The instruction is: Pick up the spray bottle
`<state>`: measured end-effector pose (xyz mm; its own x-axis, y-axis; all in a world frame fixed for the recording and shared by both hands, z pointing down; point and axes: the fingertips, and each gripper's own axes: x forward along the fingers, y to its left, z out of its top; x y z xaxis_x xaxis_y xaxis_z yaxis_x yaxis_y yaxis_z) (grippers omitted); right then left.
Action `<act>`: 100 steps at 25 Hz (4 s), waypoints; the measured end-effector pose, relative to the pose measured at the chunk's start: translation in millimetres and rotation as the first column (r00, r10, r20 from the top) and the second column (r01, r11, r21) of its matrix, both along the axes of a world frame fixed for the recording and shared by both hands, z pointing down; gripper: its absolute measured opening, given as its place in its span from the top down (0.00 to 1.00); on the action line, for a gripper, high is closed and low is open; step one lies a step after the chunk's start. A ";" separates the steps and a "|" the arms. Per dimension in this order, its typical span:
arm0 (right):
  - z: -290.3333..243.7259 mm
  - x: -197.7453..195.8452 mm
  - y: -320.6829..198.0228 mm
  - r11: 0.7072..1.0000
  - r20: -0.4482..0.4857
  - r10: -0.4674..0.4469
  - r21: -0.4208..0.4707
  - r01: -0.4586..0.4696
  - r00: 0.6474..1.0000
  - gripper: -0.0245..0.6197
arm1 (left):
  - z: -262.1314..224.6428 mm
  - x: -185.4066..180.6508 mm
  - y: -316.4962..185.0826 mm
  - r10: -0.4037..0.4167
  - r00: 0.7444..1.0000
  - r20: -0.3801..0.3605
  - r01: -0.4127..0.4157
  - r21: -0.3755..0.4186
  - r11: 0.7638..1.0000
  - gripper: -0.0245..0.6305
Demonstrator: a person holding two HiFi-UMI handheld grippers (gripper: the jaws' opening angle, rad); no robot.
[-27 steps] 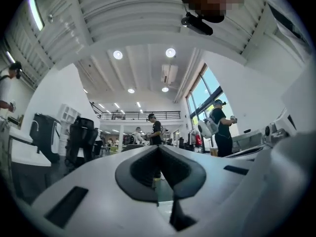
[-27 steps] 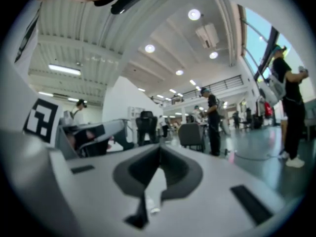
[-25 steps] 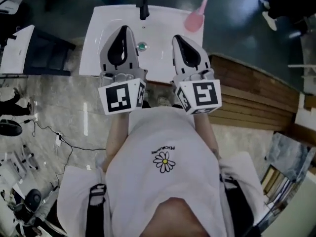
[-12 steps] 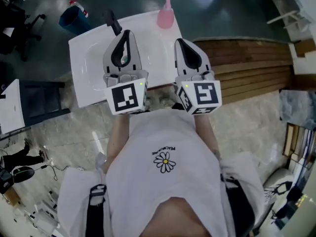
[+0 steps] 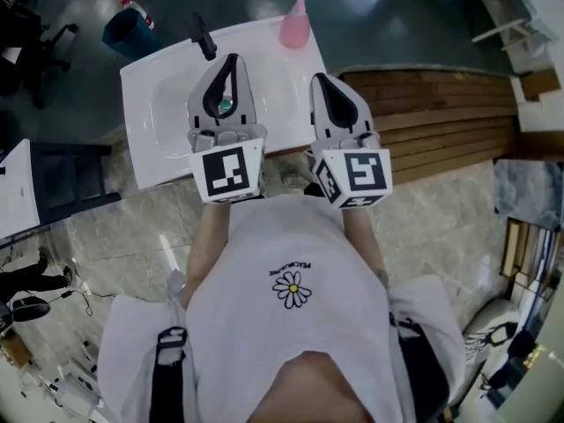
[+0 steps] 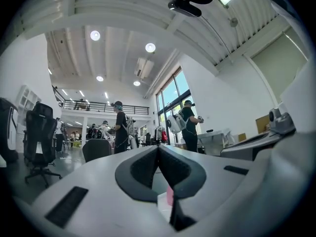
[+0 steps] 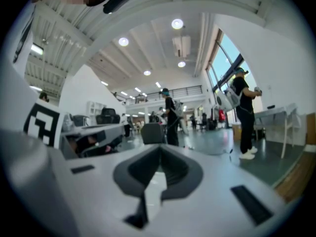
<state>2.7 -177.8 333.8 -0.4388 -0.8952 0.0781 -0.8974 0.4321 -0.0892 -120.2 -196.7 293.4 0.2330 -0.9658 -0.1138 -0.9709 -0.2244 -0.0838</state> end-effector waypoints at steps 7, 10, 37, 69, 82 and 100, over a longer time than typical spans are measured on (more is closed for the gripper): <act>2.2 -3.6 -2.1 0.999 0.010 -0.036 0.004 0.035 0.999 0.92 | -1.9 -8.3 2.9 -0.046 0.999 -0.015 0.046 0.009 0.999 0.93; 2.6 -3.6 -5.1 0.999 0.013 -0.043 0.006 0.042 0.999 0.92 | -3.0 -10.7 2.7 -0.059 0.998 -0.015 0.059 0.018 0.998 0.93; 12.4 -10.1 -102.3 0.990 -0.057 -0.127 -0.062 0.124 0.990 0.71 | -3.8 -34.9 -1.9 -0.175 0.983 -0.051 0.175 0.005 0.984 0.93; 138.7 -22.8 -242.4 0.949 -0.221 -0.147 -0.307 0.074 0.964 0.53 | 15.7 -68.5 29.5 -0.345 0.935 0.084 0.348 -0.014 0.938 0.93; 153.9 -17.6 -256.0 0.950 -0.248 -0.110 -0.310 0.029 0.962 0.68 | 23.5 -82.1 33.7 -0.396 0.911 0.117 0.402 -0.031 0.915 0.93; 153.5 -14.6 -252.7 0.952 -0.233 -0.097 -0.306 0.021 0.968 0.72 | 26.7 -86.8 34.8 -0.411 0.906 0.101 0.415 -0.033 0.909 0.93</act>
